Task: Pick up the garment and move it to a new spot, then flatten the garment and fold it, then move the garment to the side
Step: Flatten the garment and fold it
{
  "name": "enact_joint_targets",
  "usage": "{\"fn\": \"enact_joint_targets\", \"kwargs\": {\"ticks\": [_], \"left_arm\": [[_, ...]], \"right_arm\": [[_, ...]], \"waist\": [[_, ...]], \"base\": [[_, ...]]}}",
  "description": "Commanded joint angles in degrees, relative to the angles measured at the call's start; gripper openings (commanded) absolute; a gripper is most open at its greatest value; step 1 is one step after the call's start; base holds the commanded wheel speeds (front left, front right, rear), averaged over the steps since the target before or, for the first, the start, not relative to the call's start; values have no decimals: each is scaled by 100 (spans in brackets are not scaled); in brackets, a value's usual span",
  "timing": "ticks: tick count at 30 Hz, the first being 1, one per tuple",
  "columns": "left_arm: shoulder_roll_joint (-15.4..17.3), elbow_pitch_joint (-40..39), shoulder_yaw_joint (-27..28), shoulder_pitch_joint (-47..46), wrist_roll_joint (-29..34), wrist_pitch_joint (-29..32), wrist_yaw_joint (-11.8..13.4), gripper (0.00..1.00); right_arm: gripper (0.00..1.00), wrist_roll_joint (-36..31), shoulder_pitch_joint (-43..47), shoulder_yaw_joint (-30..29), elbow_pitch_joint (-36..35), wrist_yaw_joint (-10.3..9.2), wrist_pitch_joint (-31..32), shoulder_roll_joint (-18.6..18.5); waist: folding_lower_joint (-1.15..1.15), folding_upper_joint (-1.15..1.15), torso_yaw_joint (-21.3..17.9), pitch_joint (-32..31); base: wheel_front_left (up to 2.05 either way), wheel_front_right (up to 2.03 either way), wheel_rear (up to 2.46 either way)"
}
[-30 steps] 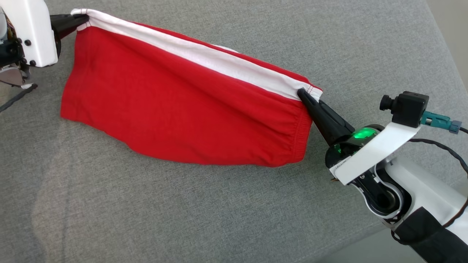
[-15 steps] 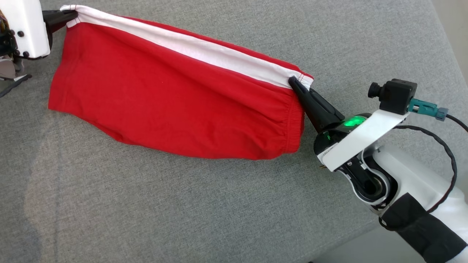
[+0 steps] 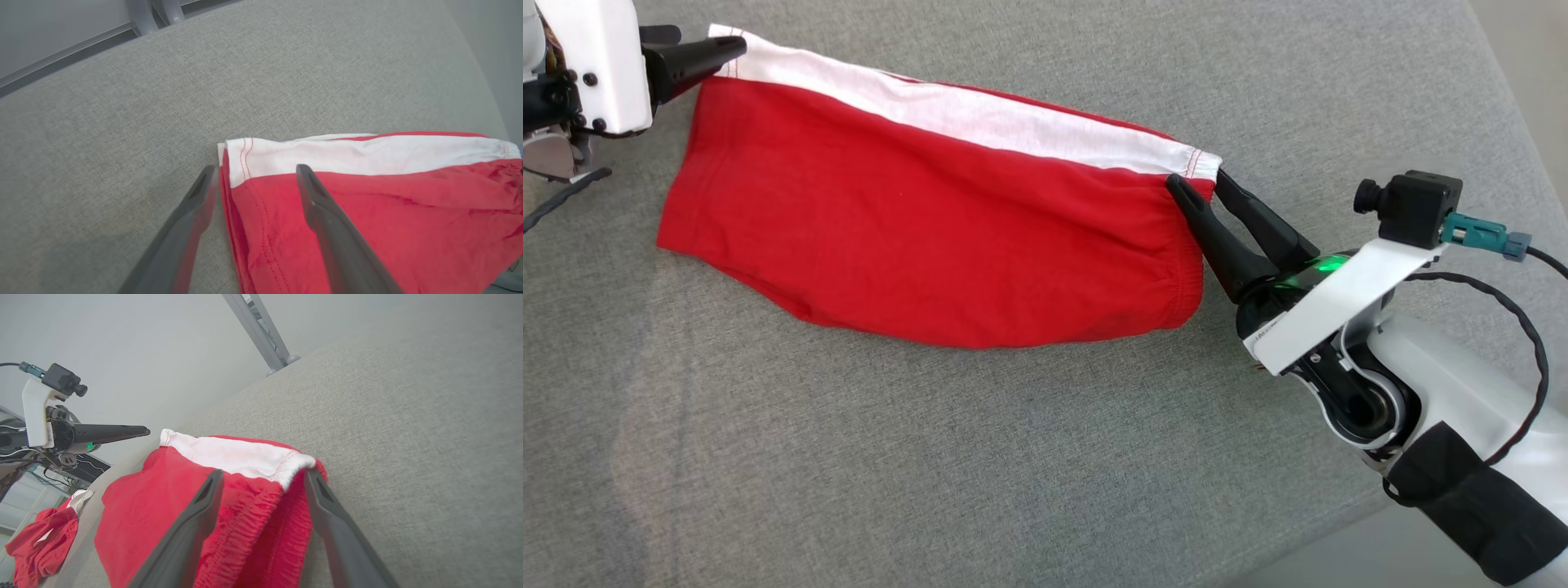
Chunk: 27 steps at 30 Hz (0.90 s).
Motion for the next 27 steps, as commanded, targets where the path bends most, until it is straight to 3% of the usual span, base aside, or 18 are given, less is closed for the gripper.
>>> {"fn": "enact_joint_targets", "kwargs": {"ticks": [1,6,18,27], "left_arm": [[14,-9,-14,69,-53,14,-24,100],[159,-106,-68,252,-143,191,-28,100],[591,-150,-191,644,-145,547,355,100],[665,-405,-3,1086,-998,1277,394,100]], "right_arm": [[100,20,31,-2,33,2,-23,-56],[100,72,156,23,58,2,16,-146],[100,102,297,-135,-20,2,163,-431],[100,-26,647,-483,-266,2,54,-602]], "waist": [[0,0,13,-48],[0,0,22,-187],[0,0,-215,-114],[0,0,-396,-100]], "base": [[0,0,0],[0,0,0],[0,0,0],[0,0,0]]}}
